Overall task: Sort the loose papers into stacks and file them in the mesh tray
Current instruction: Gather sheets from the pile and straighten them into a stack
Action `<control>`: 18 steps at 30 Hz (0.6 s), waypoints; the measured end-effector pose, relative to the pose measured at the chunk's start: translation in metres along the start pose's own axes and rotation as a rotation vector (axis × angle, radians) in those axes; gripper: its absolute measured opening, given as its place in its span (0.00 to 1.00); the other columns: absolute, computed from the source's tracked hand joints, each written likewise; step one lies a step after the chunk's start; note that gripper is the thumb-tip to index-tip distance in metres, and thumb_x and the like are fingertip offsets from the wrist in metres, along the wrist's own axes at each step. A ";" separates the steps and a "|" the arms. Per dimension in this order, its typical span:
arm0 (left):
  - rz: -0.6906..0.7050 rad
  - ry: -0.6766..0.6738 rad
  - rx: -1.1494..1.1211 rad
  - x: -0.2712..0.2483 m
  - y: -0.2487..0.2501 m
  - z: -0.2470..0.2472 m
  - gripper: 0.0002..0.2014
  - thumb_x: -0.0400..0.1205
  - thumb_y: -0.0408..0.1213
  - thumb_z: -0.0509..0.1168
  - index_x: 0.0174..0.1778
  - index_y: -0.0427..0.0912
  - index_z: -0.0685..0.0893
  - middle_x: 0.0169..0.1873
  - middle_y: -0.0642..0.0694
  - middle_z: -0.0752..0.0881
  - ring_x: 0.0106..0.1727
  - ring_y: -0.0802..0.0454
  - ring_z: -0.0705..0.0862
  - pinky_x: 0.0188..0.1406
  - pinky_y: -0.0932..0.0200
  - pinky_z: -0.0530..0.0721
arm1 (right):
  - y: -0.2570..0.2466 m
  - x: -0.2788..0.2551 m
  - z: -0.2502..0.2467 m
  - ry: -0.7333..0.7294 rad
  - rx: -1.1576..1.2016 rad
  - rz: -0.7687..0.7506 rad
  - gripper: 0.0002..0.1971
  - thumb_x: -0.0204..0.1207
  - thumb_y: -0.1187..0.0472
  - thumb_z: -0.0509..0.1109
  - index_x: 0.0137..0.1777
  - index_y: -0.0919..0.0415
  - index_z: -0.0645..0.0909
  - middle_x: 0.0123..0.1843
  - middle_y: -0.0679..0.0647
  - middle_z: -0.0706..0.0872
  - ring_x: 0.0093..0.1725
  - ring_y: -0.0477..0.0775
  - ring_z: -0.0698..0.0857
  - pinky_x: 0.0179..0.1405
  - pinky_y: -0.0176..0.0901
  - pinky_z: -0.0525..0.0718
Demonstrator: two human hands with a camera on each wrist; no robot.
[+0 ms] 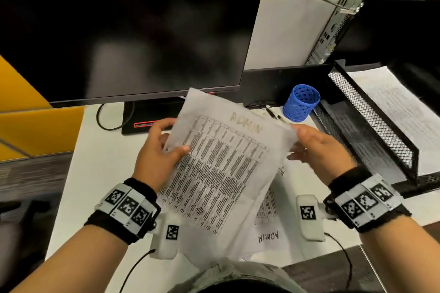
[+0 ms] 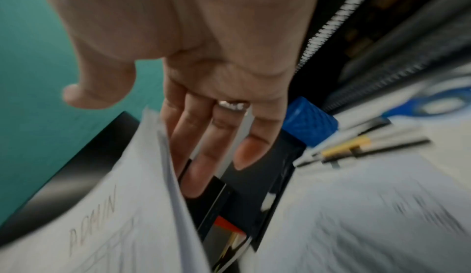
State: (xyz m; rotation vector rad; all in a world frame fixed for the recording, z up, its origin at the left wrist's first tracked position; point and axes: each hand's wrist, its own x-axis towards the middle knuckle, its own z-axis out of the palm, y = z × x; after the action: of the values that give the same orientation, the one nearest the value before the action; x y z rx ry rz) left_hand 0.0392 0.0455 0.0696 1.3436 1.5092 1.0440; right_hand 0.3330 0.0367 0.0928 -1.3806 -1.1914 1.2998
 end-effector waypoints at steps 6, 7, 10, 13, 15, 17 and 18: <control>0.008 0.045 -0.107 0.002 0.013 0.001 0.18 0.78 0.34 0.68 0.61 0.57 0.76 0.53 0.58 0.86 0.56 0.58 0.85 0.61 0.48 0.83 | 0.019 -0.010 0.053 -0.004 -0.193 0.001 0.23 0.79 0.60 0.66 0.74 0.52 0.70 0.67 0.46 0.81 0.68 0.51 0.80 0.70 0.49 0.76; 0.039 0.056 -0.126 0.001 0.019 0.004 0.16 0.80 0.35 0.66 0.60 0.57 0.77 0.54 0.57 0.87 0.57 0.57 0.85 0.62 0.48 0.83 | 0.015 -0.009 0.060 0.087 -0.222 -0.017 0.21 0.81 0.62 0.62 0.74 0.54 0.70 0.64 0.45 0.81 0.67 0.51 0.79 0.68 0.47 0.75; 0.172 0.125 -0.214 -0.005 0.041 0.010 0.12 0.83 0.37 0.62 0.59 0.58 0.76 0.53 0.60 0.86 0.56 0.64 0.85 0.58 0.61 0.83 | -0.005 -0.008 0.069 0.259 -0.115 -0.160 0.19 0.82 0.65 0.61 0.72 0.55 0.72 0.58 0.44 0.82 0.61 0.44 0.80 0.61 0.36 0.78; 0.272 0.136 -0.318 -0.014 0.052 0.013 0.17 0.80 0.33 0.66 0.55 0.61 0.72 0.53 0.62 0.84 0.55 0.73 0.84 0.50 0.77 0.80 | -0.019 -0.013 0.066 0.225 -0.013 -0.308 0.16 0.76 0.65 0.69 0.60 0.48 0.77 0.49 0.34 0.88 0.51 0.27 0.84 0.48 0.19 0.80; 0.251 0.132 -0.339 -0.018 0.044 0.016 0.19 0.77 0.35 0.69 0.55 0.62 0.72 0.52 0.62 0.84 0.55 0.72 0.84 0.49 0.78 0.80 | -0.015 -0.015 0.063 0.174 0.018 -0.294 0.17 0.69 0.66 0.75 0.54 0.47 0.80 0.44 0.31 0.90 0.48 0.28 0.86 0.46 0.21 0.82; 0.194 0.126 -0.355 -0.019 0.031 0.019 0.21 0.75 0.40 0.70 0.61 0.58 0.71 0.52 0.60 0.85 0.53 0.72 0.84 0.46 0.79 0.80 | 0.000 -0.013 0.060 0.178 0.072 -0.191 0.17 0.60 0.61 0.79 0.48 0.47 0.84 0.43 0.35 0.92 0.48 0.34 0.88 0.52 0.36 0.87; 0.170 0.129 -0.366 -0.019 0.026 0.020 0.23 0.74 0.42 0.70 0.63 0.54 0.70 0.53 0.59 0.85 0.53 0.72 0.84 0.45 0.78 0.80 | 0.009 -0.010 0.058 0.190 0.107 -0.135 0.17 0.54 0.56 0.81 0.45 0.48 0.86 0.43 0.38 0.92 0.48 0.38 0.89 0.54 0.43 0.87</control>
State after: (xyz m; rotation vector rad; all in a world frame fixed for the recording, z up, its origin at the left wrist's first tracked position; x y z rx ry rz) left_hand 0.0672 0.0295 0.0898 1.1747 1.2317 1.4598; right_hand 0.2760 0.0240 0.0816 -1.2928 -1.0526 1.0968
